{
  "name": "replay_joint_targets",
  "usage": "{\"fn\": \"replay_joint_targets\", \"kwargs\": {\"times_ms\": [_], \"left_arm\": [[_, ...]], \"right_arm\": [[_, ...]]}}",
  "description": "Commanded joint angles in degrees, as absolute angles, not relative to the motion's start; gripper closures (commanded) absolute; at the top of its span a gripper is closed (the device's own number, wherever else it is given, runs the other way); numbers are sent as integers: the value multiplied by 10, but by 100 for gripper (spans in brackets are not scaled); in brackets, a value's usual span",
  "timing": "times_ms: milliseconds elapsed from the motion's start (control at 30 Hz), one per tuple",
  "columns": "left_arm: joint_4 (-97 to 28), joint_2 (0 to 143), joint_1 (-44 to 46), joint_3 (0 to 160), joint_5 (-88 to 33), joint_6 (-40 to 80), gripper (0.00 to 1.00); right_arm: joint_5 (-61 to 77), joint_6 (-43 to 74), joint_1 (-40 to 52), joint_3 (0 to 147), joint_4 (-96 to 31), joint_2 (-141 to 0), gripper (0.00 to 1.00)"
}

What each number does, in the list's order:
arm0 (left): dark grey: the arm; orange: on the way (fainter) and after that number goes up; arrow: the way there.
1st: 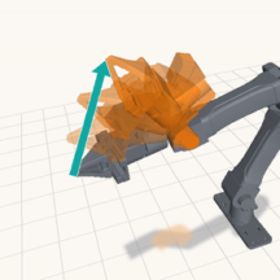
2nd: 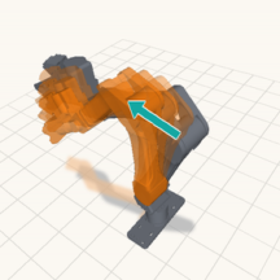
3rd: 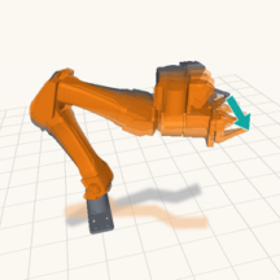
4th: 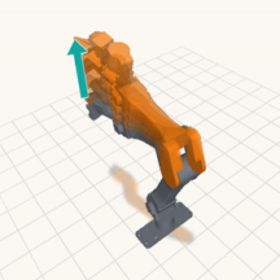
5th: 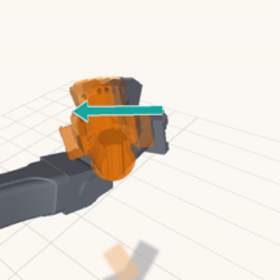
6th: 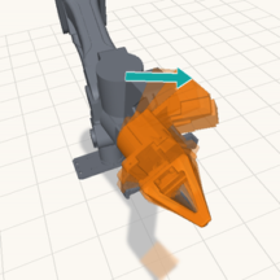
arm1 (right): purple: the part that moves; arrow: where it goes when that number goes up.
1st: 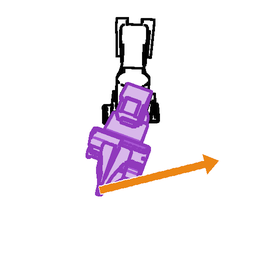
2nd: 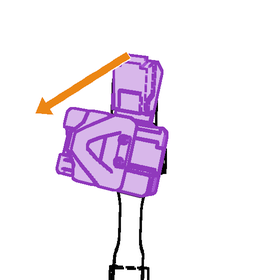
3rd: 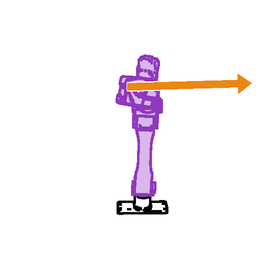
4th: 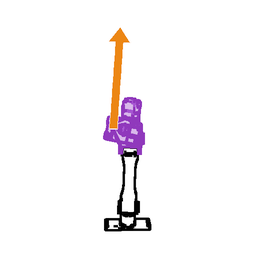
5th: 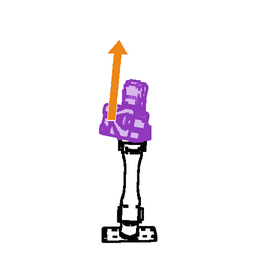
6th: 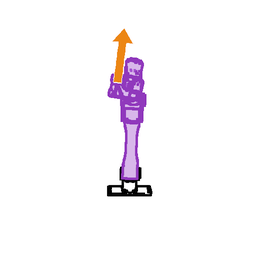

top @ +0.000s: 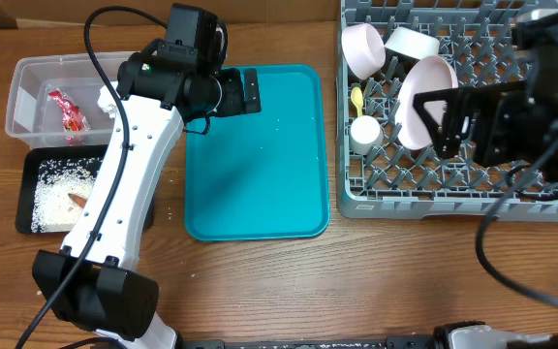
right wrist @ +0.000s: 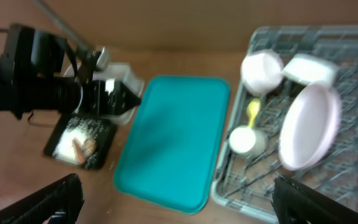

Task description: Sort waste into correct bins and load items into the dishwasher

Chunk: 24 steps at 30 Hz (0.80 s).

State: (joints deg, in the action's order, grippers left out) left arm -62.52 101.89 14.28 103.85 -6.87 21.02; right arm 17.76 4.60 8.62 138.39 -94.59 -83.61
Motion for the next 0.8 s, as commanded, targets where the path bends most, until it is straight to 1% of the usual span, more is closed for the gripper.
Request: {"fn": "replay_joint_targets", "kwargs": {"times_ms": [0, 100, 200, 367, 500, 633, 767], "left_arm": [[-623, 1010, 144, 1046, -71, 217, 0], [-623, 1010, 144, 1046, -71, 217, 0], [-623, 1010, 144, 1046, -71, 217, 0], [-623, 1010, 144, 1046, -71, 217, 0], [-623, 1010, 144, 1046, -71, 217, 0], [-623, 1010, 144, 1046, -71, 217, 0], [-623, 1010, 144, 1046, -71, 217, 0]], "right_arm": [[118, 33, 86, 1340, -889, -778, 0], [86, 32, 86, 1226, -774, -711, 0], [75, 32, 69, 1054, -633, -622, 0], [76, 32, 16, 720, -383, -456, 0], [75, 32, -5, 462, -218, -317, 0], [75, 32, -16, 258, -75, -201, 0], [76, 32, -16, 124, 4, -123, 0]]}}
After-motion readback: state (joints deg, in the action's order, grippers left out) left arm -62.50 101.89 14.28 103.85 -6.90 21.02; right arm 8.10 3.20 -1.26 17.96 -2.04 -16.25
